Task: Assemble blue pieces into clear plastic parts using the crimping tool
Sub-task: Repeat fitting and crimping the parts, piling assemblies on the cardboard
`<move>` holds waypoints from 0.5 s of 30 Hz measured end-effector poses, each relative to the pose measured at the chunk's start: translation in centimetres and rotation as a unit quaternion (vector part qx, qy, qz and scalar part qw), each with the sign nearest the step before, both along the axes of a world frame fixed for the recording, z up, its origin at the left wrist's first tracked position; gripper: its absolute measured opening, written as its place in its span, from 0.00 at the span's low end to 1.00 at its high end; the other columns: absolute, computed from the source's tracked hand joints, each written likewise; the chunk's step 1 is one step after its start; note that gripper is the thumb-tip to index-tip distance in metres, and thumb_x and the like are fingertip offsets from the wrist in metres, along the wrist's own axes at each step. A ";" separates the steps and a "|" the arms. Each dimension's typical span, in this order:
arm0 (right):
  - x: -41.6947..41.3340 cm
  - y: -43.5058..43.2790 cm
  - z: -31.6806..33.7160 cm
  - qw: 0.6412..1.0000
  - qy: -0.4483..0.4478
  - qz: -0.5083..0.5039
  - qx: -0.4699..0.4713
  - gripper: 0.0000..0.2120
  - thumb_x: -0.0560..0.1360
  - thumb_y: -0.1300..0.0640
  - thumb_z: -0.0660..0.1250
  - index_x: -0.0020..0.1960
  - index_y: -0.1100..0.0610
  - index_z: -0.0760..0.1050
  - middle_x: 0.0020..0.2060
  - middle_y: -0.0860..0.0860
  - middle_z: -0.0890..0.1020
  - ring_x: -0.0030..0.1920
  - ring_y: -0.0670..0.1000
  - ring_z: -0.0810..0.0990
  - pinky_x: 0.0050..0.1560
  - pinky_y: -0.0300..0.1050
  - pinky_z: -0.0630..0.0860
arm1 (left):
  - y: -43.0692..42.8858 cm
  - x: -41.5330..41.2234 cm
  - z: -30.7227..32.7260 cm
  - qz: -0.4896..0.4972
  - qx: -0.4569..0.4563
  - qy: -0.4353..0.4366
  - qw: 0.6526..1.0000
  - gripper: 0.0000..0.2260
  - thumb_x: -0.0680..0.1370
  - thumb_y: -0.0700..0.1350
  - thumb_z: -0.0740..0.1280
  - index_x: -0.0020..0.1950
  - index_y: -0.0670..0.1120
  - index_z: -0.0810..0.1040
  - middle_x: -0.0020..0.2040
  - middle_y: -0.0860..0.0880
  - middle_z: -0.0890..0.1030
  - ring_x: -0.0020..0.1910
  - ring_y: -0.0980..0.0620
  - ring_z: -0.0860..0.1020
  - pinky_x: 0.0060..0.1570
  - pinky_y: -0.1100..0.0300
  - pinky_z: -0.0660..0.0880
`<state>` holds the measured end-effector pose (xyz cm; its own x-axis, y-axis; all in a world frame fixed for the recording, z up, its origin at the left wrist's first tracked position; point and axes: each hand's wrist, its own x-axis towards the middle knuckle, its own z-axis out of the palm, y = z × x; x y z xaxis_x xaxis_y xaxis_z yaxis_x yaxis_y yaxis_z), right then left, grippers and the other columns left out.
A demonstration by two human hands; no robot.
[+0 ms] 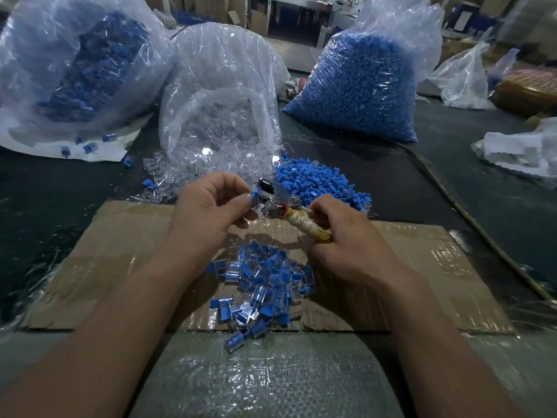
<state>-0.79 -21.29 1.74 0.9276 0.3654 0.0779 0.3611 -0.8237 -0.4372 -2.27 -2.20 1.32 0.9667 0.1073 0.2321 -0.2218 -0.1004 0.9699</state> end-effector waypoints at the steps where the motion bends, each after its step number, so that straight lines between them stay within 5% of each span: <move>1: 0.0 0.0 0.1 1.000 -0.003 0.002 -0.004 0.14 0.69 0.57 0.67 0.49 0.46 0.64 0.41 0.41 0.69 0.41 0.43 0.68 0.38 0.41 0.67 | 0.0 0.0 0.0 0.002 0.006 -0.006 1.000 0.09 0.74 0.31 0.64 0.40 0.44 0.75 0.35 0.45 0.79 0.30 0.60 0.78 0.31 0.69 0.76; 15: -0.1 0.4 0.0 0.998 -0.053 -0.011 -0.017 0.11 0.68 0.57 0.67 0.46 0.45 0.68 0.38 0.43 0.73 0.40 0.45 0.69 0.36 0.40 0.64 | 0.0 -0.1 -0.2 0.039 0.056 -0.039 0.997 0.11 0.75 0.31 0.64 0.39 0.47 0.74 0.34 0.48 0.78 0.30 0.62 0.77 0.32 0.71 0.75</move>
